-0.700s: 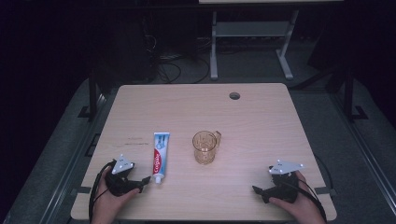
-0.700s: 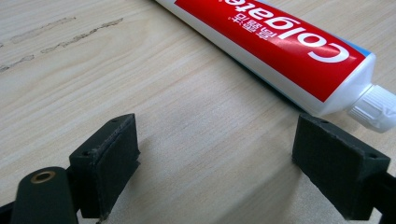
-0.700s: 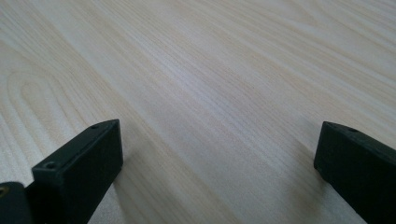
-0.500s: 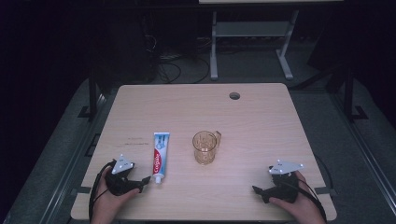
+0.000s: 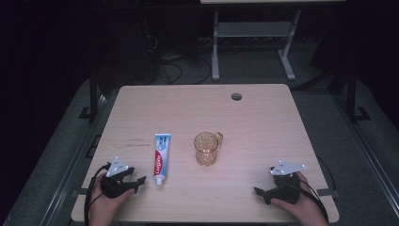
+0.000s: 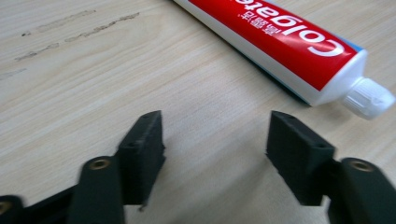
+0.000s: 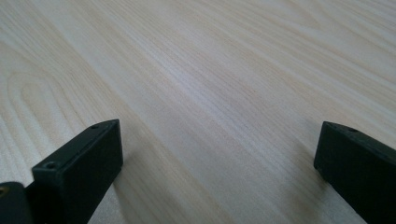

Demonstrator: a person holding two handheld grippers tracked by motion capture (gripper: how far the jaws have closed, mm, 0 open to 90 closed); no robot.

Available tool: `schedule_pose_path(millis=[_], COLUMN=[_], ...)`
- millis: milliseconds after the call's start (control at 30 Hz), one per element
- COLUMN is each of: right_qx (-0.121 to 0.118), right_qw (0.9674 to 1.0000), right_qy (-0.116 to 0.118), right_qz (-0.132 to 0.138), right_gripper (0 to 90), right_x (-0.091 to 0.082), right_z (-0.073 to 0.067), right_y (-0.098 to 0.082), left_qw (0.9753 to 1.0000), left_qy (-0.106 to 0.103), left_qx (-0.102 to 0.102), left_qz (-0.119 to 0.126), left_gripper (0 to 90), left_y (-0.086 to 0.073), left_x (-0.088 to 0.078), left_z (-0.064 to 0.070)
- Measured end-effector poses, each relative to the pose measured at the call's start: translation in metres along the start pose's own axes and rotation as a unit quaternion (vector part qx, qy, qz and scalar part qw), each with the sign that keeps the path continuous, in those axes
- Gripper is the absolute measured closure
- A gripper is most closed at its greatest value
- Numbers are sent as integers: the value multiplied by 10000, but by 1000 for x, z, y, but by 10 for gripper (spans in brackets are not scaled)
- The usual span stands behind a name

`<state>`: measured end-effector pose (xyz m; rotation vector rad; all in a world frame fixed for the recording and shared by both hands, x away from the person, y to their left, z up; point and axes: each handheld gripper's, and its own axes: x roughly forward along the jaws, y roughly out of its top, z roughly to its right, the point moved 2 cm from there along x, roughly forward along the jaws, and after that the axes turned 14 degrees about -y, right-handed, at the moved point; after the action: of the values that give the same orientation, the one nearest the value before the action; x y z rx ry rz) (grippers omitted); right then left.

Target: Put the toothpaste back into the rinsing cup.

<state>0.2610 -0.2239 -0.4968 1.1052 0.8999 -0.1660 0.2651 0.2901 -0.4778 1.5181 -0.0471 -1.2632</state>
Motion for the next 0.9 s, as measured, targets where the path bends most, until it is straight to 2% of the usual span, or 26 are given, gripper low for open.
schedule_pose_path(millis=[167, 333, 500, 533, 900], right_qx=[-2, -6, 5, -4, -6], right_qw=[10000, 10000, 10000, 10000, 10000], right_qy=[-2, -5, -9, -5, -11], right_qz=[-3, 3, 6, 16, 21], right_gripper=[6, 5, 6, 5, 6], right_x=[0, 0, 0, 0, 0], right_z=[0, 0, 0, 0, 0], right_y=[0, 0, 0, 0, 0], left_qw=[10000, 9995, 9988, 9985, 9971], left_qy=[-70, -263, -414, -448, -667], left_qx=[21, -146, -204, -256, -218], left_qz=[46, 131, 165, 186, 306], left_gripper=[556, 709, 883, 900, 900], left_y=[4, 7, 12, 14, 27], left_x=[-7, -11, -14, -15, -17], left_z=[0, 0, 2, 2, 10])
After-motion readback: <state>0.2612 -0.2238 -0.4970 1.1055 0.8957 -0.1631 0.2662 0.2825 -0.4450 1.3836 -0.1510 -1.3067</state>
